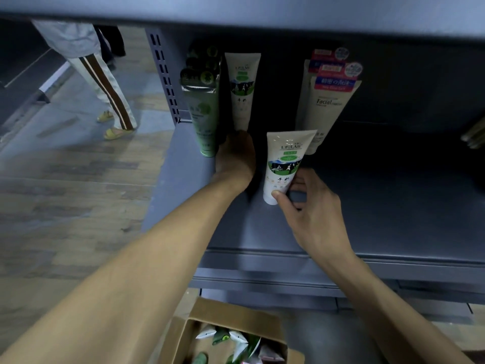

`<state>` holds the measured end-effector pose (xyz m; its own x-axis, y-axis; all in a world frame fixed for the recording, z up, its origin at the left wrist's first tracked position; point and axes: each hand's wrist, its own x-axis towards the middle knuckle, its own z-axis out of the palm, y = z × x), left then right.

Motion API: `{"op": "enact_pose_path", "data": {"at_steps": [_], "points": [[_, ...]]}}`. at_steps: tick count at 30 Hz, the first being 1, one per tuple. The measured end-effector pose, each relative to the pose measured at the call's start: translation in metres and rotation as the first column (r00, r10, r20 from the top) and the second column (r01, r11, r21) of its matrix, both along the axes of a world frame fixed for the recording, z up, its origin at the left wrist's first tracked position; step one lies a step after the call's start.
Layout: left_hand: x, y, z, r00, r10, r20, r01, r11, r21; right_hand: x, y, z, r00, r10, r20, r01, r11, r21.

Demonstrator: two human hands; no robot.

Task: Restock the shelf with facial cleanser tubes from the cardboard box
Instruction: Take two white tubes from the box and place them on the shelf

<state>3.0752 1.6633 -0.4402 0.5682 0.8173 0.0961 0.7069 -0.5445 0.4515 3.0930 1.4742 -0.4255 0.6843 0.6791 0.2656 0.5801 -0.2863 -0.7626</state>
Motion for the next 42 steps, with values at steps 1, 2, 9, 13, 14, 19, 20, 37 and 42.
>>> {"op": "enact_pose_path", "data": {"at_steps": [1,2,9,13,14,19,20,37,42], "points": [[-0.009,-0.007,0.003,0.998,-0.060,-0.027,0.061,0.998,0.024,0.000,0.000,0.000,1.000,-0.003,0.002,0.003,1.000,0.002],[-0.019,-0.013,0.004,0.989,-0.126,-0.074,0.131,0.988,0.078,-0.001,0.000,0.000,1.000,-0.008,0.005,0.008,1.000,0.003],[-0.082,-0.038,0.032,0.912,-0.186,-0.364,0.309,0.897,0.316,-0.008,0.001,0.001,0.999,-0.035,0.010,0.035,0.999,-0.006],[-0.105,-0.040,0.035,0.907,-0.199,-0.372,0.335,0.877,0.346,-0.010,0.007,0.001,0.998,-0.064,0.029,0.065,0.998,-0.025],[-0.112,-0.039,0.035,0.910,-0.187,-0.371,0.323,0.880,0.349,-0.010,0.010,0.000,0.997,-0.067,0.040,0.069,0.997,-0.031],[-0.144,-0.031,0.033,0.905,-0.138,-0.402,0.302,0.875,0.379,-0.010,0.036,0.001,0.994,-0.076,0.082,0.083,0.993,-0.079],[-0.150,-0.028,0.034,0.903,-0.138,-0.408,0.303,0.876,0.375,-0.010,0.042,0.001,0.993,-0.076,0.087,0.084,0.993,-0.083],[-0.171,-0.025,0.039,0.862,-0.067,-0.503,0.264,0.905,0.332,0.010,0.131,0.017,0.988,-0.106,0.112,0.126,0.974,-0.188],[-0.170,-0.033,0.041,0.860,-0.078,-0.505,0.254,0.923,0.290,0.015,0.143,0.022,0.989,-0.119,0.086,0.136,0.964,-0.229]]}}
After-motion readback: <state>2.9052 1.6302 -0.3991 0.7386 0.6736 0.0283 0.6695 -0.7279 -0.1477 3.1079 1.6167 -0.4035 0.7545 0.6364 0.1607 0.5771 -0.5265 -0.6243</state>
